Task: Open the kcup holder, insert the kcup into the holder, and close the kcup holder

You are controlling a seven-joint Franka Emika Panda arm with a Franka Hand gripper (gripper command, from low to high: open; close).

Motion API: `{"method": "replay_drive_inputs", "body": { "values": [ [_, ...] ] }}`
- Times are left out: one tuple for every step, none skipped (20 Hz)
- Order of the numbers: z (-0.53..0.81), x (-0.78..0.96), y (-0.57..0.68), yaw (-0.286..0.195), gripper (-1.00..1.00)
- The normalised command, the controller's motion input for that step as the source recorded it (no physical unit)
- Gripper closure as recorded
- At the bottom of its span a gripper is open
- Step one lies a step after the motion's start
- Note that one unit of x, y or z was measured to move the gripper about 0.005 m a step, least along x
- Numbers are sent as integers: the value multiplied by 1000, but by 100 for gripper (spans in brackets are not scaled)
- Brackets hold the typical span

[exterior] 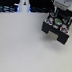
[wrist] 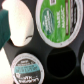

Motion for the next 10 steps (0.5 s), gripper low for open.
{"method": "replay_drive_inputs", "body": {
  "values": [
    [286,440,-380,96,-100],
    [269,469,-386,85,-100],
    [243,500,-389,76,-100],
    [186,526,-371,74,-100],
    [126,580,-346,63,-100],
    [103,611,-343,55,-100],
    [86,634,-346,48,-100],
    [83,646,-349,44,-100],
    [86,649,-349,43,-100],
    [89,654,-357,41,-100]
  ]
}}
